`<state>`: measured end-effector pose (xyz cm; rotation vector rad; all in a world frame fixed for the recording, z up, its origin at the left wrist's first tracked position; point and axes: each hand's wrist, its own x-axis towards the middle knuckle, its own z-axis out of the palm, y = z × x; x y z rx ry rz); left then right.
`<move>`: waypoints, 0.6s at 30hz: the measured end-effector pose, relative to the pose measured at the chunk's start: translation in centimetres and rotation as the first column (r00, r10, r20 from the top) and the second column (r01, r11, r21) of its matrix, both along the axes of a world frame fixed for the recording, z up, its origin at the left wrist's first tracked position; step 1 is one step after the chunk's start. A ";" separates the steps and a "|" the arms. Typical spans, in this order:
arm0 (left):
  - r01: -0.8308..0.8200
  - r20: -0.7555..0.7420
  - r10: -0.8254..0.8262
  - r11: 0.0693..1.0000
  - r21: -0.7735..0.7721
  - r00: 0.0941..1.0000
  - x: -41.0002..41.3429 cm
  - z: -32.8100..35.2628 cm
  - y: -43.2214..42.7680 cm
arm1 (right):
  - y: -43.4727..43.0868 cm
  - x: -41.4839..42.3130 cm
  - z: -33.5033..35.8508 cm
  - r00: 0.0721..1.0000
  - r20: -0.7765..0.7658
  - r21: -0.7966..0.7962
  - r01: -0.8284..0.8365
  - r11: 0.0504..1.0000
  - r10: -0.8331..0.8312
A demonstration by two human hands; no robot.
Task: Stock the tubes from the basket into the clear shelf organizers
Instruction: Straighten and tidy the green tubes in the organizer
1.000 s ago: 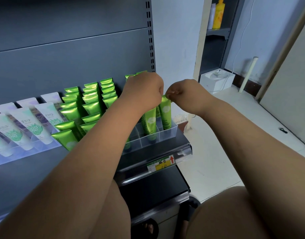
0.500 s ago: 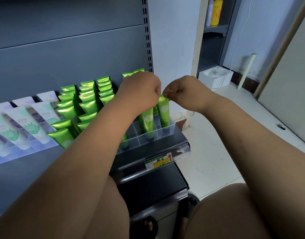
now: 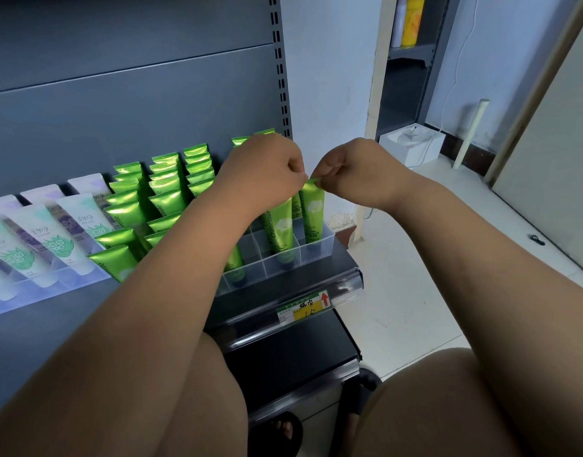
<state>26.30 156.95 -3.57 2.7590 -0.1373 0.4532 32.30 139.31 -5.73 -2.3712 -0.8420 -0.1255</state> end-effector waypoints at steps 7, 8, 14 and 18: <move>-0.083 0.052 0.094 0.980 -0.183 0.994 0.4 0.8 1.4 | 0.0 0.3 -0.1 0.997 -0.081 0.101 0.026 0.995 -0.018; -0.097 0.058 0.110 0.976 -0.196 0.992 0.7 1.1 1.7 | 0.1 0.4 0.0 0.994 -0.110 0.162 0.039 0.986 -0.022; -0.150 0.040 0.164 0.960 -0.238 0.986 3.3 2.1 2.4 | 0.4 1.0 1.1 0.973 -0.231 0.265 0.079 0.961 -0.016; -0.158 0.042 0.165 0.979 -0.130 0.985 4.7 1.8 2.3 | 0.7 1.4 1.2 0.984 -0.169 0.036 -0.051 0.998 0.056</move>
